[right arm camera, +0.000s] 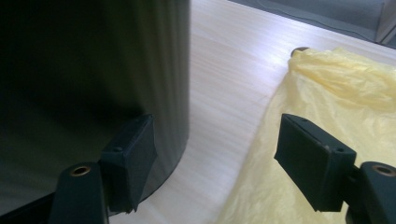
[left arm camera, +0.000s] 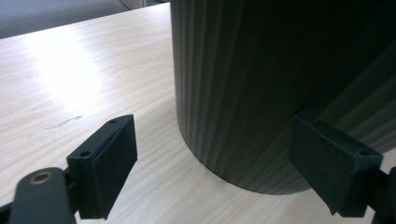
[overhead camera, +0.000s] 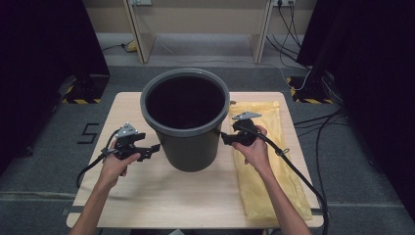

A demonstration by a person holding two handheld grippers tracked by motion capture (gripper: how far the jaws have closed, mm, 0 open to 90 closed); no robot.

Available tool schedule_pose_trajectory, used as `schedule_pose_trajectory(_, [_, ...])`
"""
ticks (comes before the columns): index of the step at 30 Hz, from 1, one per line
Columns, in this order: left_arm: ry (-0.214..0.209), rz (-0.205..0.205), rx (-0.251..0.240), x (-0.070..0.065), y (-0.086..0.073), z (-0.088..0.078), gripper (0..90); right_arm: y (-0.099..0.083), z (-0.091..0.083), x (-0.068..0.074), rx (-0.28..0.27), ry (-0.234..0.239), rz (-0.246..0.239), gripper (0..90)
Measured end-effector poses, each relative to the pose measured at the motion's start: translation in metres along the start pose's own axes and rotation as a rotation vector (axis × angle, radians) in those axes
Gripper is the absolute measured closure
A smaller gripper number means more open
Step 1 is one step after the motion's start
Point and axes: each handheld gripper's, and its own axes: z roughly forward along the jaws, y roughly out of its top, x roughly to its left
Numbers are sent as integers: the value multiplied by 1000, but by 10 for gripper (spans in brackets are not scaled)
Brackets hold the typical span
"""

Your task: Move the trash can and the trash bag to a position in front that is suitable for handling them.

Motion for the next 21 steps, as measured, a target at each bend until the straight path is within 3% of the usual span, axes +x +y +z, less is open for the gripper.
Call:
schedule_pose_trajectory(5, [8, -16, 4, 5, 3, 7, 141, 2, 0, 0, -5, -2, 8, 302])
schedule_pose_trajectory(11, [63, 19, 37, 15, 17, 21, 142, 10, 12, -8, -12, -4, 29, 304])
schedule_pose_trajectory(16, [80, -4, 36, 24, 26, 32, 146, 18, 25, -17, -10, -15, 52, 304])
schedule_pose_trajectory(21, [64, -36, 36, 34, 31, 41, 146, 24, 34, -26, -9, -12, 76, 303])
